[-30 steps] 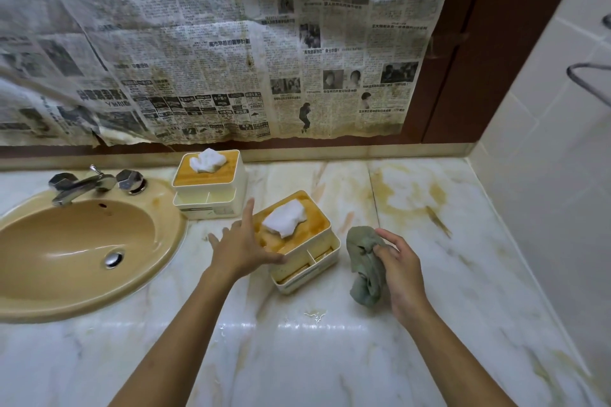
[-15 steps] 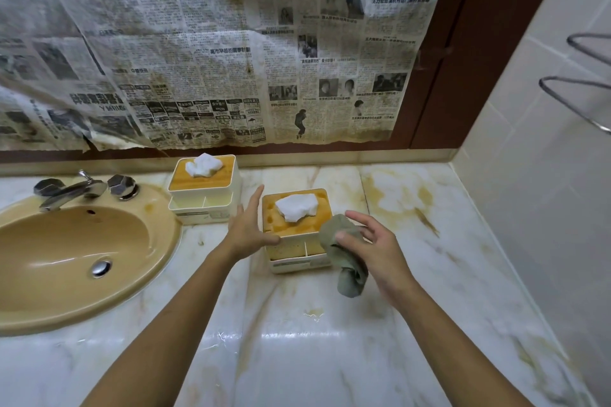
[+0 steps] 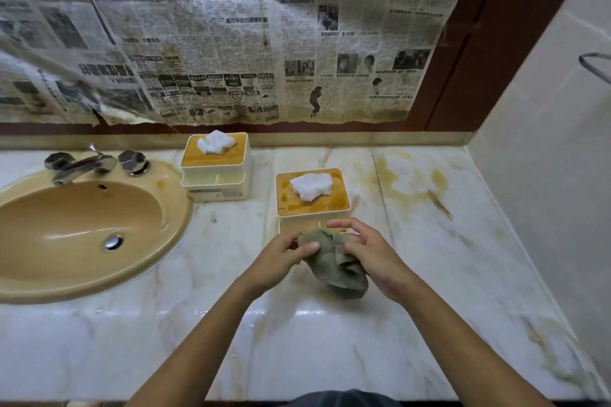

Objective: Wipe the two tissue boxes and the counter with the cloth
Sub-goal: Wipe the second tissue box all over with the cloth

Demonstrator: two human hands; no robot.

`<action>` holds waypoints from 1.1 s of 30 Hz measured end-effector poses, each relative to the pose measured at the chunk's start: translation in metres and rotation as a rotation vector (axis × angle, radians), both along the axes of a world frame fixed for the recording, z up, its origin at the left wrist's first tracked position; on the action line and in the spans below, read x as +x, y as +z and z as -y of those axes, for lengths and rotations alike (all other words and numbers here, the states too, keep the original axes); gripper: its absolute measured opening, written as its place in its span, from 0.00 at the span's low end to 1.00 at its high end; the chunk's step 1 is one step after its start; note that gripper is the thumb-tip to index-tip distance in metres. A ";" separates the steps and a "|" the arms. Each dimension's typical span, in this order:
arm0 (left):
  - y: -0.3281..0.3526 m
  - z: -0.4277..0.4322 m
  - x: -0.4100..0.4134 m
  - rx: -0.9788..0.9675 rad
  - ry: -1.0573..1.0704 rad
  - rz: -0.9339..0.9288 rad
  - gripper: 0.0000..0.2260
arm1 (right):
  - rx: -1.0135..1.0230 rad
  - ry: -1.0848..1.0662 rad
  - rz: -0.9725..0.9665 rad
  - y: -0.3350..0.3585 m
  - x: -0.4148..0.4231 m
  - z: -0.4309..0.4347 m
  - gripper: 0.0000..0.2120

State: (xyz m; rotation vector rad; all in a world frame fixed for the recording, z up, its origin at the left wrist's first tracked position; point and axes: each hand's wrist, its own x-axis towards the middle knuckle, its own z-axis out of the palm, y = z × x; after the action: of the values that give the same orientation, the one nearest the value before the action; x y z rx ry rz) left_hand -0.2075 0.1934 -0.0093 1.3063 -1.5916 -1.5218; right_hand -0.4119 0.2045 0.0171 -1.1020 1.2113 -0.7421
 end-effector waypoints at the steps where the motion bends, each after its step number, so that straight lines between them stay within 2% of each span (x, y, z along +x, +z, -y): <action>1: -0.002 -0.001 0.002 -0.004 0.030 -0.025 0.09 | -0.013 0.001 -0.031 -0.001 0.001 0.000 0.20; 5: -0.004 -0.002 0.012 0.005 0.099 -0.078 0.07 | -0.088 -0.025 -0.133 -0.006 0.002 -0.003 0.12; 6: -0.003 -0.002 0.013 0.010 0.105 -0.089 0.06 | -0.112 -0.004 -0.156 -0.006 0.001 -0.005 0.12; 7: 0.000 -0.002 0.014 0.011 0.115 -0.095 0.06 | -0.146 0.032 -0.207 -0.006 0.000 -0.007 0.16; 9: 0.003 -0.001 0.014 0.006 0.131 -0.102 0.12 | -0.212 0.085 -0.300 -0.008 0.000 -0.009 0.23; 11: 0.009 0.000 0.014 0.017 0.120 -0.128 0.14 | -0.259 0.062 -0.317 -0.010 0.001 -0.007 0.16; 13: 0.016 0.002 0.013 0.016 0.107 -0.144 0.11 | -0.221 -0.018 -0.255 -0.009 0.001 -0.004 0.11; 17: 0.029 0.005 0.018 0.013 0.121 -0.169 0.05 | -0.068 -0.207 0.000 -0.002 -0.004 0.002 0.11; 19: 0.030 0.007 0.024 0.054 0.105 -0.171 0.04 | -0.011 -0.226 0.115 0.000 -0.007 0.002 0.10; 21: 0.028 0.005 0.027 0.107 0.082 -0.179 0.04 | 0.012 -0.173 0.147 -0.005 -0.007 0.000 0.12; 24: 0.014 0.002 0.029 0.216 0.058 -0.178 0.06 | 0.038 -0.079 0.057 -0.022 -0.001 -0.007 0.19; 27: -0.007 -0.001 0.033 0.331 0.034 -0.104 0.10 | 0.141 -0.119 0.008 -0.036 -0.001 -0.011 0.13; 29: -0.023 -0.005 0.037 0.385 0.016 -0.032 0.08 | 0.161 -0.097 -0.074 -0.046 -0.003 -0.012 0.09; 31: -0.035 -0.006 0.038 0.385 0.000 0.035 0.03 | 0.089 -0.076 -0.205 -0.059 -0.004 -0.011 0.06; 33: -0.044 -0.005 0.038 0.288 0.009 0.112 0.03 | -0.038 -0.079 -0.337 -0.068 -0.003 -0.011 0.04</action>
State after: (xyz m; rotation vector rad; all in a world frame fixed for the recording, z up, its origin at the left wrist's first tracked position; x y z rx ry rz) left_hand -0.1698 0.1982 -0.0529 1.5756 -1.4692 -1.7490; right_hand -0.4148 0.2150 -0.0511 -1.2500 1.5370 -0.6573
